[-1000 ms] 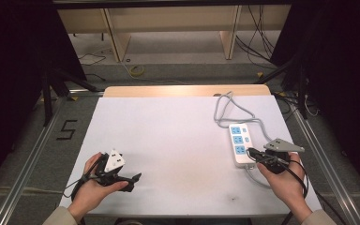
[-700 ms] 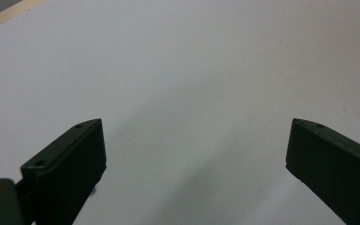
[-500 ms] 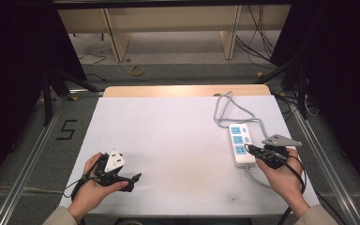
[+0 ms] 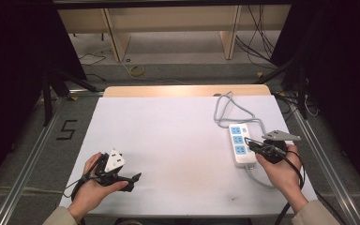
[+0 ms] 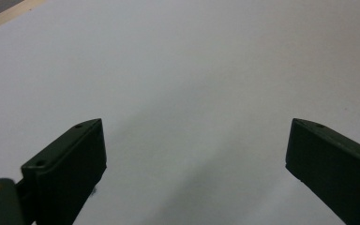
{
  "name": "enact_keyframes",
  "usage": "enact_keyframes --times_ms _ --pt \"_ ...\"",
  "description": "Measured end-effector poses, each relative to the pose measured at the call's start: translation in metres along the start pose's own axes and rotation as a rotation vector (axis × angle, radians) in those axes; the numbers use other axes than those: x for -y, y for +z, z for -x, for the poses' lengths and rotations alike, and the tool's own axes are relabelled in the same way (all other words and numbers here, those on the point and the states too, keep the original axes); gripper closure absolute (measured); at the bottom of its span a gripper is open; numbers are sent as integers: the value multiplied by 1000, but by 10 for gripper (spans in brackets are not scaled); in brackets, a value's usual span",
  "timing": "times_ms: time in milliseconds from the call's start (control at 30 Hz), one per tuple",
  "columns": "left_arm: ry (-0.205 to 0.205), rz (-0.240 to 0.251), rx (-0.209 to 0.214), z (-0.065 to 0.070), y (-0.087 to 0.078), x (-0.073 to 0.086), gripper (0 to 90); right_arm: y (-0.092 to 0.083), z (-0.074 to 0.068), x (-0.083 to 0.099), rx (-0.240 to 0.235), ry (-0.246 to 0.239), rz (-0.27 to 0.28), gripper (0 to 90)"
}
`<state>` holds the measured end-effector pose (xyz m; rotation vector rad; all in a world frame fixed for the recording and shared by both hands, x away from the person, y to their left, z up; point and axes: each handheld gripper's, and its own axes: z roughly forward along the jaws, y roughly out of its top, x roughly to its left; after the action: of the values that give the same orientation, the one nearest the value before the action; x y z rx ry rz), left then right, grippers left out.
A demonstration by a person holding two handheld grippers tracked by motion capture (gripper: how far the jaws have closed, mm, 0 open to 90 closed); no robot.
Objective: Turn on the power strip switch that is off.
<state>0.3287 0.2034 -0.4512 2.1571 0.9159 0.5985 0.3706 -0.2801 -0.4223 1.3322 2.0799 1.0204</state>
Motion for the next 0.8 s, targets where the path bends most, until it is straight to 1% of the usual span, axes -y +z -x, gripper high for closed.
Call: enact_keyframes --times_ms 267,500,600,800 --pt "0 1 0 0 0 0 49 3 2 -5 9 4 -7 900" --pt "3 1 0 0 0 0 50 8 5 -8 16 5 -25 900" --pt "0 1 1 0 0 0 50 8 5 -10 20 -5 -29 900" --pt "2 1 0 0 0 0 50 11 7 -13 22 -9 -42 900"
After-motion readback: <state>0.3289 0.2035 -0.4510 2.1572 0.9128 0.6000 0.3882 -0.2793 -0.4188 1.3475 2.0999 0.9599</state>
